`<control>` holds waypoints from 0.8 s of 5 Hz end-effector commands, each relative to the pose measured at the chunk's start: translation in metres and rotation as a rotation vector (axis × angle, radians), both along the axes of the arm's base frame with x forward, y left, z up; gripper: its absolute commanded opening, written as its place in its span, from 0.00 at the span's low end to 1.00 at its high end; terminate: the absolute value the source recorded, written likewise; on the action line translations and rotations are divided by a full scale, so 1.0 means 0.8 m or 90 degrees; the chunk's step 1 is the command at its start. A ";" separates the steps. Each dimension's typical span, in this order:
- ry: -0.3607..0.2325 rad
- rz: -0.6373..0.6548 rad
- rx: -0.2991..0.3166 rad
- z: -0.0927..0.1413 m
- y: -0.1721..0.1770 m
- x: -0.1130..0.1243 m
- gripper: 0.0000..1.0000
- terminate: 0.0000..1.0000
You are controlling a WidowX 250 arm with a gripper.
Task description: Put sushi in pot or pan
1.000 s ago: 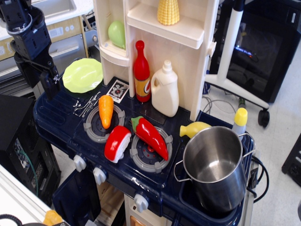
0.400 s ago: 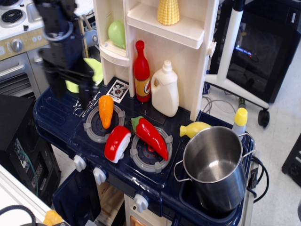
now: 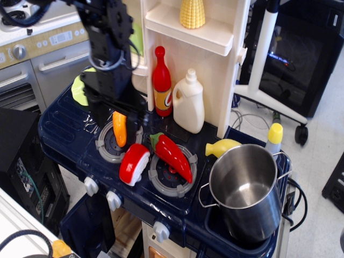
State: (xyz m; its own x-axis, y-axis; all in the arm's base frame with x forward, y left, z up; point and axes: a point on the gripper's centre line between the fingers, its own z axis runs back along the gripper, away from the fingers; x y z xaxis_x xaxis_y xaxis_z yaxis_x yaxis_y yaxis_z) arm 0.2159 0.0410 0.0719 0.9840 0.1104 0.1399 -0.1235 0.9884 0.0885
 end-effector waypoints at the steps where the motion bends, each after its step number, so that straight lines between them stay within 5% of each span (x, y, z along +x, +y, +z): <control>1: -0.034 0.023 -0.039 -0.013 -0.006 0.000 1.00 0.00; 4: -0.069 0.028 -0.017 -0.051 -0.012 -0.007 1.00 0.00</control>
